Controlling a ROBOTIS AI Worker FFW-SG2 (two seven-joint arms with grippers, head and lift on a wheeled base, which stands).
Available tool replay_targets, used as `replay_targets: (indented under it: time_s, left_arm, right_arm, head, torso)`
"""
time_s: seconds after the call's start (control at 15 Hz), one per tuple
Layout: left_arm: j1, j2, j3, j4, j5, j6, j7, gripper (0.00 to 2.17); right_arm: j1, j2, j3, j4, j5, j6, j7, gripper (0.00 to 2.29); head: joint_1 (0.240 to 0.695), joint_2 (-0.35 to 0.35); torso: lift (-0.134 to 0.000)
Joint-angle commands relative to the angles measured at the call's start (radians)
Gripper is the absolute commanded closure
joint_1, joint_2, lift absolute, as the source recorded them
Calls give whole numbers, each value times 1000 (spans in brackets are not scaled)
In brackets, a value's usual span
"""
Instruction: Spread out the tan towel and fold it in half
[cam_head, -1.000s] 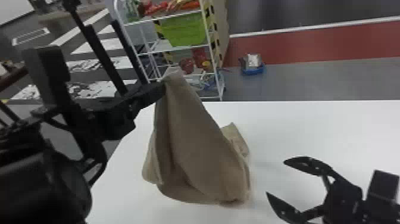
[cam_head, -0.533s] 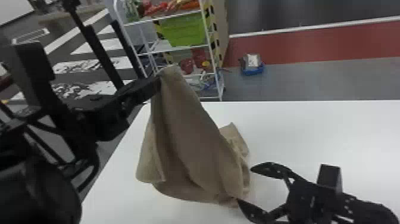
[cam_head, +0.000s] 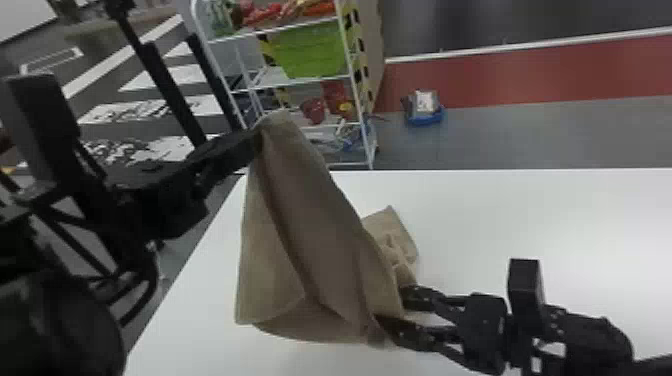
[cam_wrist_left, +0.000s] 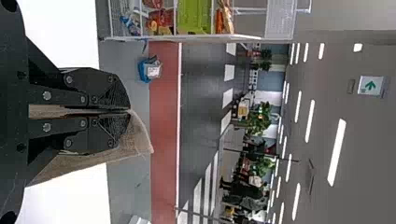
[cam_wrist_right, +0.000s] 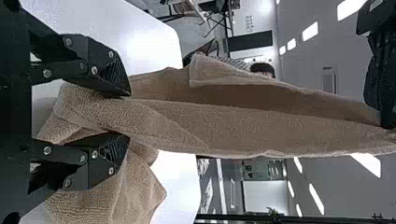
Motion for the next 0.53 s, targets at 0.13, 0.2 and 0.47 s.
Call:
replay_targets:
  time_s: [0.13,0.2,0.47]
  left_arm:
    - [-9,-3,111,-3,77,1,2,1075]
    - [-14,-3,162,-3,118,1,2,1075]
    - [-17,-3,202,-18,153,1,3,1075]
  right_arm:
    - [14,1,-62,-25,-72,-2,0,2256]
    - [20,1,-93,-47,-109,16,-2,2253]
    - [23,1,-172,-128,-129,68,-2,2256]
  head:
    - [695,350]
    - [695,350]
    - [695,350]
  torso:
    - [-124]
    - [-124]
    - [-124]
